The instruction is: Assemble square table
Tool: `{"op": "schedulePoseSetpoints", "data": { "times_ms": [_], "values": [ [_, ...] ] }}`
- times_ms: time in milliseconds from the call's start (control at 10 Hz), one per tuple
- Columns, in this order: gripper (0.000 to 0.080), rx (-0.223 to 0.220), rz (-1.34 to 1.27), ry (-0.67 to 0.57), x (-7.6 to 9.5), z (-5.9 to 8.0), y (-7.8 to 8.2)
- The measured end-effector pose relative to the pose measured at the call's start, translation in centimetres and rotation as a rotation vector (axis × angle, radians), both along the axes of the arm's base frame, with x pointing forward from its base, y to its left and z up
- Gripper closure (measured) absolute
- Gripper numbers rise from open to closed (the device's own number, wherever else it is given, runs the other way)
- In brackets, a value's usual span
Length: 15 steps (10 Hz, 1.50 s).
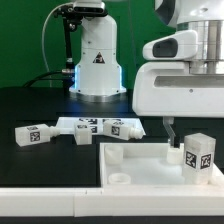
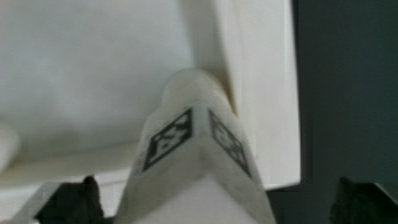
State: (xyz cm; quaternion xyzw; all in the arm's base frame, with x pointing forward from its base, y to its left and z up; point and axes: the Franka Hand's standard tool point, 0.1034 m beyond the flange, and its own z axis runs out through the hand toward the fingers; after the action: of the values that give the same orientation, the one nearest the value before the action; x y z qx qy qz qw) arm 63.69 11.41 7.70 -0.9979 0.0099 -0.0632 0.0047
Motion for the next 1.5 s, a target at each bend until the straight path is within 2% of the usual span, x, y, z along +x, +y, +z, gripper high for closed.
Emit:
{"op": "schedulePoseSetpoints", "data": {
  "times_ms": [200,500,600,700,800,1000,1200,1400,1500],
  "values": [
    [0.0150,-0.022,0.133,-0.007,0.3,0.0,-1.7],
    [0.0177,-0.019,0.108,-0.006,0.3,0.0,-1.7],
    [0.0353,-0.013,0.076,-0.005,0.3,0.0,-1.7],
    [0.0353,-0.002,-0.006,-0.005,0.3,0.0,-1.7],
    [0.0515,0.007,-0.077,-0.004,0.3,-0.1,-1.7],
    [0.0514,0.026,-0.221,-0.003,0.3,-0.1,-1.7],
    [0.0514,0.057,-0.498,0.003,0.2,-0.1,-1.5],
    [0.0514,0.059,-0.745,0.025,-0.2,-0.1,-2.3],
    [0.0504,0.056,-0.870,0.029,-0.3,-0.1,-3.2]
  ]
}}
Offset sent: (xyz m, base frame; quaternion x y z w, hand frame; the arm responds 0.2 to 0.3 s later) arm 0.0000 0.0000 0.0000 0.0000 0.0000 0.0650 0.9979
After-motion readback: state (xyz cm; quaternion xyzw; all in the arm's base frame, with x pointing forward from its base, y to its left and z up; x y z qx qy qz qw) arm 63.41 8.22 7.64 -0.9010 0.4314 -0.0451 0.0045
